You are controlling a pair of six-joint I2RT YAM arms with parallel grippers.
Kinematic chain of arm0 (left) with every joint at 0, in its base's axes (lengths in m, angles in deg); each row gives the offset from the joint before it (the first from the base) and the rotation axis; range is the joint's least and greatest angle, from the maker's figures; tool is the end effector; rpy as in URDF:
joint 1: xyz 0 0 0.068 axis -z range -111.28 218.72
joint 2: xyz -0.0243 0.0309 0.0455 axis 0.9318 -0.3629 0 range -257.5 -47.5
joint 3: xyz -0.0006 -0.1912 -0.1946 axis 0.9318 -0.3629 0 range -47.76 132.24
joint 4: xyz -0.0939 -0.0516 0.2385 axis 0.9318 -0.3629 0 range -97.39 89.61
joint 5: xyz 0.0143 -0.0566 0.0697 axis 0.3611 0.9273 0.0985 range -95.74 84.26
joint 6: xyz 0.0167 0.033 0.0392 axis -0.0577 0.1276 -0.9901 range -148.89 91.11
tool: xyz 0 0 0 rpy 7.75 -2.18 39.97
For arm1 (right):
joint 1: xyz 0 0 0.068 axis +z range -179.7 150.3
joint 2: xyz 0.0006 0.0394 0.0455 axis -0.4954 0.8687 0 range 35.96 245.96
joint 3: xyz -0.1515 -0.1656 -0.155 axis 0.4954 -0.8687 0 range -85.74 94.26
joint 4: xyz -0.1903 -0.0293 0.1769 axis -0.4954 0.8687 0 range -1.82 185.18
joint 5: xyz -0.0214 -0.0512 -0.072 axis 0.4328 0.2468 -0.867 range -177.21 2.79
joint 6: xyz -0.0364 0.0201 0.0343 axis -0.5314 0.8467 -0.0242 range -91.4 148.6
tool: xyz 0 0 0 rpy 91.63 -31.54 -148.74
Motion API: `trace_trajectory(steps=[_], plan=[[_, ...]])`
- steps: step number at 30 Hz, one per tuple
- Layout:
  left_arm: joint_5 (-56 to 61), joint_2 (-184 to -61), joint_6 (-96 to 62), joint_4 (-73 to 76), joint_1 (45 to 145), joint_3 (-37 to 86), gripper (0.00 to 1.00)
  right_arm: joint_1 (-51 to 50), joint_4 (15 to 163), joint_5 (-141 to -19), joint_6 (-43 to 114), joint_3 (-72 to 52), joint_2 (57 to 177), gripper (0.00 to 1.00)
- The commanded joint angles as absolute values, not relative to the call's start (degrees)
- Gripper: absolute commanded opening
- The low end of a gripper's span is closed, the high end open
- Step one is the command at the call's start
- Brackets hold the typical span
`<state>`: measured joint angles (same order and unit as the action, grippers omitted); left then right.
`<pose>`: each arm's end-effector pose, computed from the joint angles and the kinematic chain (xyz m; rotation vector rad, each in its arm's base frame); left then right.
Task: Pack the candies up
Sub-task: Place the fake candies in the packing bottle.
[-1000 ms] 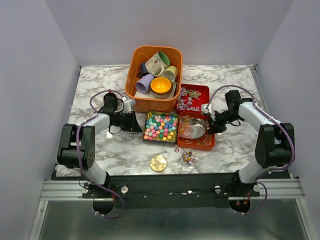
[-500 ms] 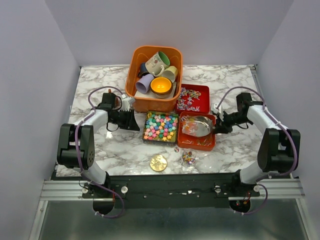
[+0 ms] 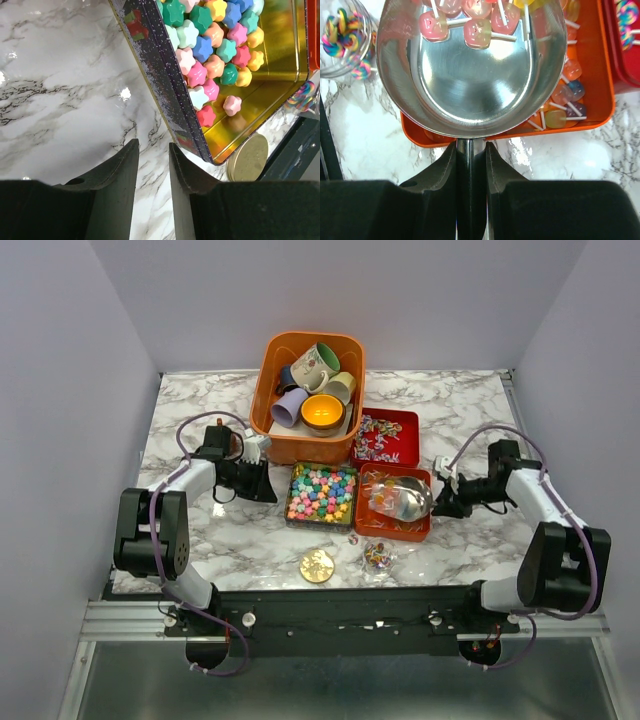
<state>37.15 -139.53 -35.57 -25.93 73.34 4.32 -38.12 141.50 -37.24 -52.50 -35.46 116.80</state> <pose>0.2943 -0.0481 0.1749 0.4653 2.5035 -0.9866 0.2314 -0.0067 0.2050 -1.4492 1.8708 0.6937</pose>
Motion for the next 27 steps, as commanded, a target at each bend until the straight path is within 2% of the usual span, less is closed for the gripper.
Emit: trace_trajectory(steps=[1, 6, 12, 15, 18, 25, 27], plan=[[35.0, -136.7, -38.6, -25.8, 73.6, 6.0, 0.41, -40.3, 139.8, -26.5, -50.6, -36.7, 111.5, 0.01], [33.5, -135.5, -40.0, -27.1, 73.6, 6.1, 0.41, -43.2, 138.6, -18.8, -43.3, -33.5, 109.6, 0.01], [33.7, -134.2, -39.7, -27.1, 73.5, 5.0, 0.41, -43.5, 126.8, -13.2, -26.1, -31.5, 110.1, 0.01], [35.6, -134.4, -38.1, -25.8, 72.7, 4.1, 0.41, -43.3, 114.7, -15.2, -17.9, -34.2, 110.4, 0.01], [35.5, -134.4, -37.4, -23.7, 72.4, 3.3, 0.42, -43.4, 121.0, -16.1, -23.0, -30.9, 110.7, 0.01], [34.9, -132.2, -36.5, -25.4, 72.0, 5.0, 0.42, -43.3, 154.2, -27.7, -54.8, -25.3, 106.1, 0.01], [34.2, -131.7, -36.4, -25.0, 71.9, 4.8, 0.42, -43.3, 158.5, -30.4, -59.4, -26.1, 104.8, 0.01]])
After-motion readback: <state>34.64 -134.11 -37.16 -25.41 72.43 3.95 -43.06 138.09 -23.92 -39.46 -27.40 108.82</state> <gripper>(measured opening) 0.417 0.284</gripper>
